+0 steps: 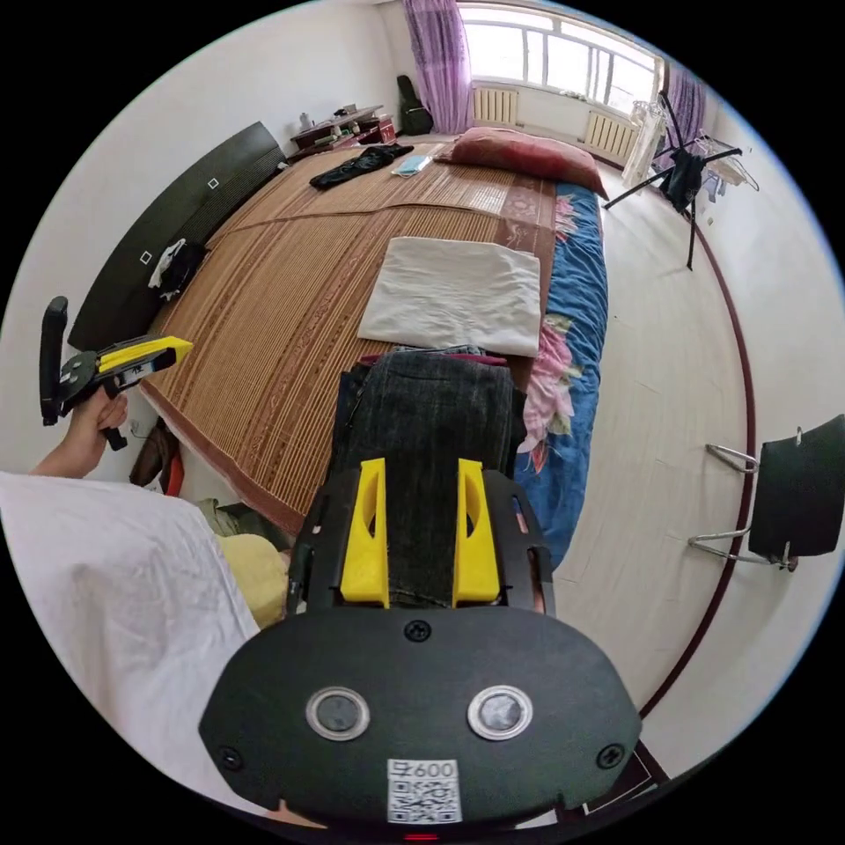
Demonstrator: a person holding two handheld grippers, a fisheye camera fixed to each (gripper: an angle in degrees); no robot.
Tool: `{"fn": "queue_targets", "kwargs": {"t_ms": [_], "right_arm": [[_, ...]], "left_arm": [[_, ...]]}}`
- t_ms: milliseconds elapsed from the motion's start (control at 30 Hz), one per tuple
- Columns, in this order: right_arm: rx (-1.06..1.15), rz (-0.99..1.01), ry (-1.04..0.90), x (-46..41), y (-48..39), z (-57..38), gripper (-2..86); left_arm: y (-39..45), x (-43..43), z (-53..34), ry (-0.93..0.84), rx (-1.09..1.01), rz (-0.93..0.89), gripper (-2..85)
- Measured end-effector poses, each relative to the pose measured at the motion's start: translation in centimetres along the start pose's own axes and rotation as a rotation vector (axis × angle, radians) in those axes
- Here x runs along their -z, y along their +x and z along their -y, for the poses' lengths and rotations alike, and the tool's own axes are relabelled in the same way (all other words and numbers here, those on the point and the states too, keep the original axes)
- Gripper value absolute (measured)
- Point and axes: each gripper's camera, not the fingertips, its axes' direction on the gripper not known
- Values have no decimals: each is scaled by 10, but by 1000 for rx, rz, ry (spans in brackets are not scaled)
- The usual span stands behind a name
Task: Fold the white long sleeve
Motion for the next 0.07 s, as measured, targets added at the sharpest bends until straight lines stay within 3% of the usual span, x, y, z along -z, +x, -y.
{"fn": "queue_targets", "kwargs": {"t_ms": [67], "right_arm": [[18, 70, -67, -37, 22, -18, 98]], "left_arm": [[0, -5, -18, -74, 71, 12, 2]]}}
